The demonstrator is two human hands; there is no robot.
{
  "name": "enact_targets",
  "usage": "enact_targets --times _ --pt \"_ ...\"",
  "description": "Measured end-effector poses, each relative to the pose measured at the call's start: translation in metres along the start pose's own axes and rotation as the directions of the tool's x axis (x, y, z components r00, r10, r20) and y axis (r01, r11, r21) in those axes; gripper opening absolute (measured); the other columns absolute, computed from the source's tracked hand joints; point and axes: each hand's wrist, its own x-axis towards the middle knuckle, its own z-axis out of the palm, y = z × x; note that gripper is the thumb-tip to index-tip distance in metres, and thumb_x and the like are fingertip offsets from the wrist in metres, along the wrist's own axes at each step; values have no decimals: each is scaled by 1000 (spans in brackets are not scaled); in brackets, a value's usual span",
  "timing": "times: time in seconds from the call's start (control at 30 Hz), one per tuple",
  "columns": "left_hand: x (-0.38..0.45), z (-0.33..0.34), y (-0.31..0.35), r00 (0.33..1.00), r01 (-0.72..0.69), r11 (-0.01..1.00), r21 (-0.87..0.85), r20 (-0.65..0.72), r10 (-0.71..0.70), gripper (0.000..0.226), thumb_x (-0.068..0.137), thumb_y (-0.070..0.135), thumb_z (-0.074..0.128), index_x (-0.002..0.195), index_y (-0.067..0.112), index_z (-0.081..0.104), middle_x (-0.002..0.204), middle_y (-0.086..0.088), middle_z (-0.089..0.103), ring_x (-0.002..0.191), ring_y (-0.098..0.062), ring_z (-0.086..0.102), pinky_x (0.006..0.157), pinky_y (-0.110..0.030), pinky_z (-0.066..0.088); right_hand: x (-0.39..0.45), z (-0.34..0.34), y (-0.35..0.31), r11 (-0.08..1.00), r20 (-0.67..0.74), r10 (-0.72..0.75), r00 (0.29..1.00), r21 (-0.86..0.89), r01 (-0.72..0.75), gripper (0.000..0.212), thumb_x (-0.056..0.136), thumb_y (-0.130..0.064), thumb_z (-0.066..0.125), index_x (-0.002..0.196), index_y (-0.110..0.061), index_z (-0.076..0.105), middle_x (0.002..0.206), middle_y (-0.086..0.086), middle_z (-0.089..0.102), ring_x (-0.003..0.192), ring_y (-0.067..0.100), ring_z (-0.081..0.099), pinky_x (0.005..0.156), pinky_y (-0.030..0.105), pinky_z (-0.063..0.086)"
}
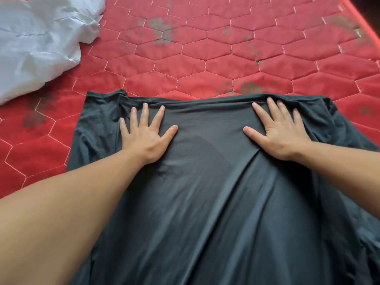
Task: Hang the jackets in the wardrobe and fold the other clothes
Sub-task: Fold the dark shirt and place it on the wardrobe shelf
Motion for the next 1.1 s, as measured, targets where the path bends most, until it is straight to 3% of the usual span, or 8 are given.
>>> enact_targets --times 0.1,0.2,0.37,0.53,0.67,0.83,0.97,1.1 --pt "-64 14 17 984 -116 980 -160 -155 91 68 89 70 18 152 47 10 165 4 -1 151 -20 -8 119 -51 -8 -40 9 -18 991 -121 -8 993 134 25 72 93 -66 22 155 -31 12 164 5 0 151 21 -1 120 49 -2" --pt "-156 38 29 983 -168 965 -202 -102 150 71 84 71 10 151 49 4 164 8 -3 150 -19 -11 119 -47 -11 -134 35 -45 947 -245 -84 966 282 154 75 90 -61 24 152 -20 28 162 9 16 149 24 13 120 47 2" --pt "-208 60 2 978 -171 985 -32 -123 166 69 89 69 16 153 41 19 163 1 15 151 -24 4 120 -50 0 -214 68 -42 983 -218 -127 968 101 152 78 88 -64 30 151 -18 32 159 10 24 147 26 21 118 47 8" --pt "-217 52 -40 988 -149 988 43 -37 151 75 85 71 6 154 42 10 165 4 4 151 -18 -4 122 -43 -5 -224 65 16 1000 -132 -22 991 -26 18 81 87 -66 19 153 -20 27 162 8 18 148 25 18 118 49 16" --pt "-246 51 -34 988 -155 988 1 -24 155 72 87 65 9 154 40 15 164 1 11 151 -24 4 121 -51 1 -268 62 0 991 -148 135 980 42 -130 77 88 -56 24 148 -8 38 156 21 28 142 37 29 114 56 22" --pt "-341 81 -31 959 -282 959 -39 -40 280 62 93 59 28 151 36 29 161 0 25 149 -27 18 118 -52 10 -374 102 -70 991 -172 -63 983 103 82 71 90 -55 34 150 -16 35 159 13 25 146 30 24 116 48 14" --pt "-370 91 -72 969 -237 971 -12 -75 235 67 92 61 30 151 31 31 160 -4 28 148 -28 21 118 -46 10 -397 114 -40 991 -185 9 983 130 15 72 90 -56 33 149 -15 36 159 13 25 146 28 22 117 46 13" --pt "-382 91 -108 986 -152 988 -35 -77 149 72 88 66 25 153 33 27 162 -1 20 150 -22 11 120 -46 11 -406 113 5 995 -164 53 985 96 -38 75 88 -57 29 150 -14 35 159 14 24 146 30 21 117 48 17"
